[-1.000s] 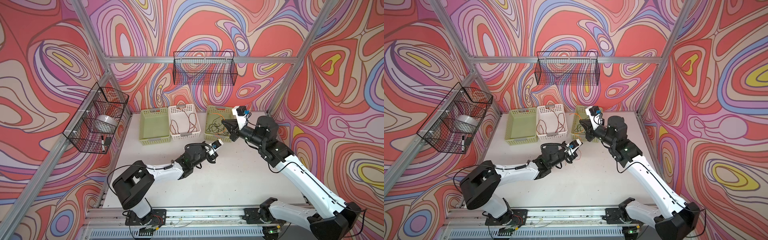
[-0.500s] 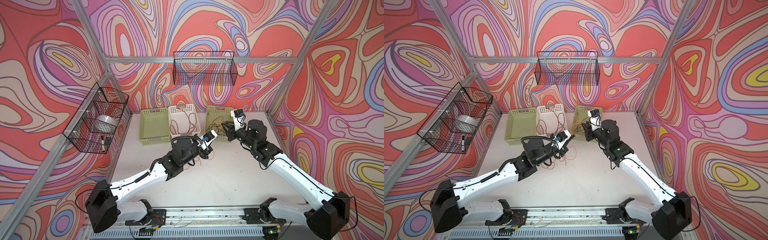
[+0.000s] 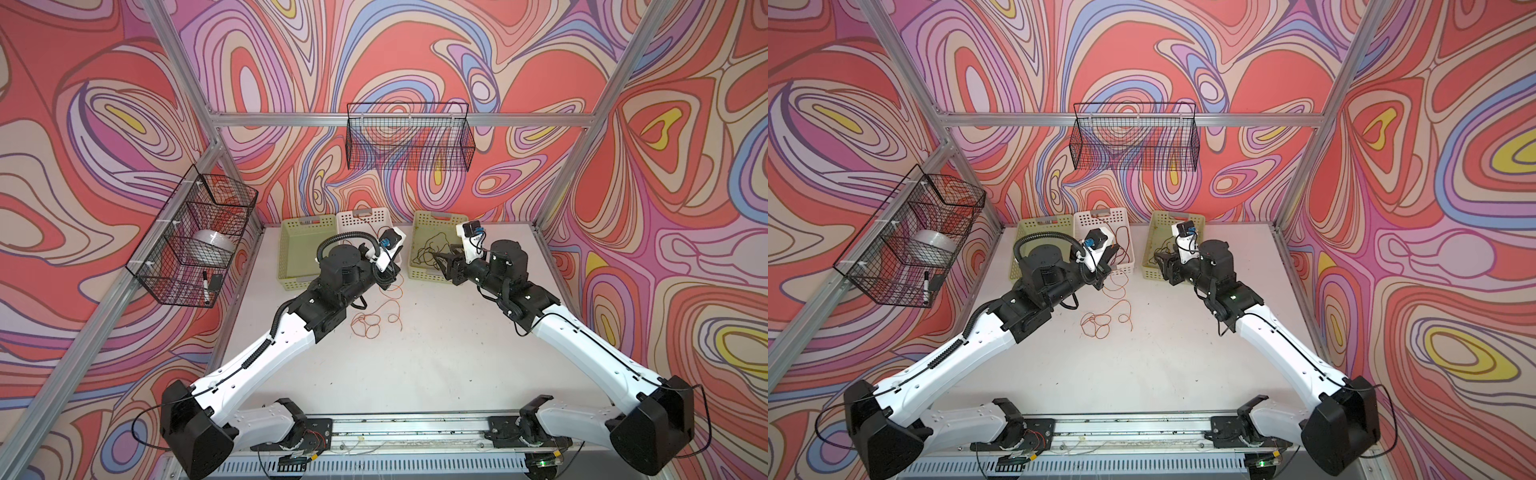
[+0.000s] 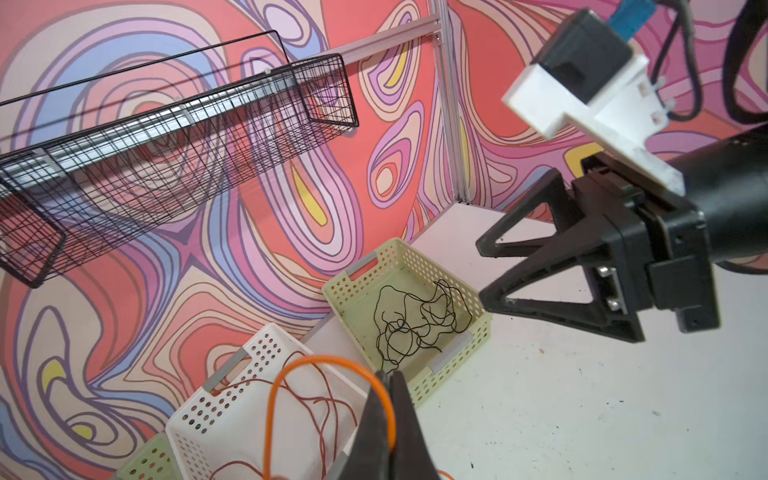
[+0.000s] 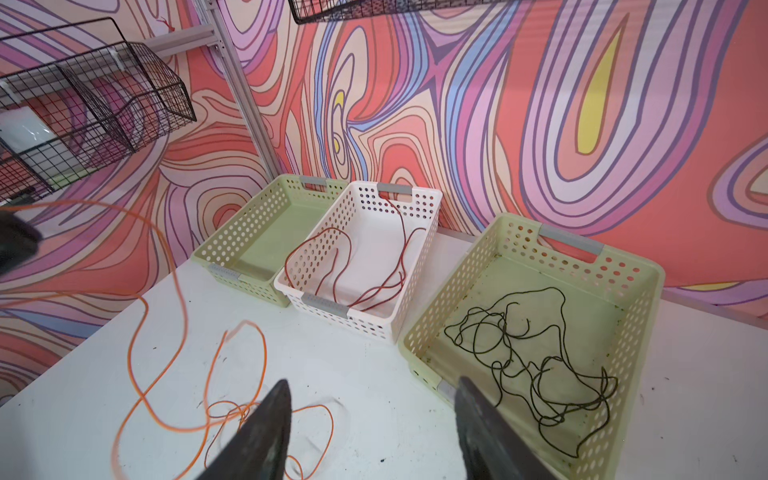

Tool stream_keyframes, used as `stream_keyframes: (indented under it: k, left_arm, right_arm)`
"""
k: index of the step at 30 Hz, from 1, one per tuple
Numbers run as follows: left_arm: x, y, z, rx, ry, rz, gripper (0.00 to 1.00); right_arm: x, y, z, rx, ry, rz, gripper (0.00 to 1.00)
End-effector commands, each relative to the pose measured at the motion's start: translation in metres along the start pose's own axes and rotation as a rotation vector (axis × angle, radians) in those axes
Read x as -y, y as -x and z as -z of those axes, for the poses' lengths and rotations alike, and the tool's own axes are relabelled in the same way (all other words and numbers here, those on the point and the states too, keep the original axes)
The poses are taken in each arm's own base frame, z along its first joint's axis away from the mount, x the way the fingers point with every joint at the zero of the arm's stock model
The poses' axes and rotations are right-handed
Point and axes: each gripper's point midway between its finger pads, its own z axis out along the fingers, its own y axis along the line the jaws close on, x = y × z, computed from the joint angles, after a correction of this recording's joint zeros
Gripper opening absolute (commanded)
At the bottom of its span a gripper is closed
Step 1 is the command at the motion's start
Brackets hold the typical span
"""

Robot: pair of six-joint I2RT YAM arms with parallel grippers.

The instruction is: Untangle the cables

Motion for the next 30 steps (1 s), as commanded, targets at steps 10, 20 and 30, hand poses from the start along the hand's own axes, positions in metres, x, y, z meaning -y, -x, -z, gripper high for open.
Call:
stream_keyframes:
  k: [10, 20, 30]
  left_arm:
    - [-0.130, -0.039, -0.004, -0.181, 0.310, 0.054, 0.00]
    - [-0.236, -0.112, -0.016, -0.279, 0.509, 0.121, 0.00]
    - [-0.272, -0.212, -0.057, -0.375, 0.520, 0.197, 0.00]
  right_arm:
    - [0.013, -0.065, -0.012, -0.160, -0.039, 0.050, 0.60]
    - [-0.001, -0.085, -0.034, -0.183, 0.075, 0.014, 0.55]
    - [-0.025, -0.123, -0.059, -0.294, 0.208, 0.054, 0.50]
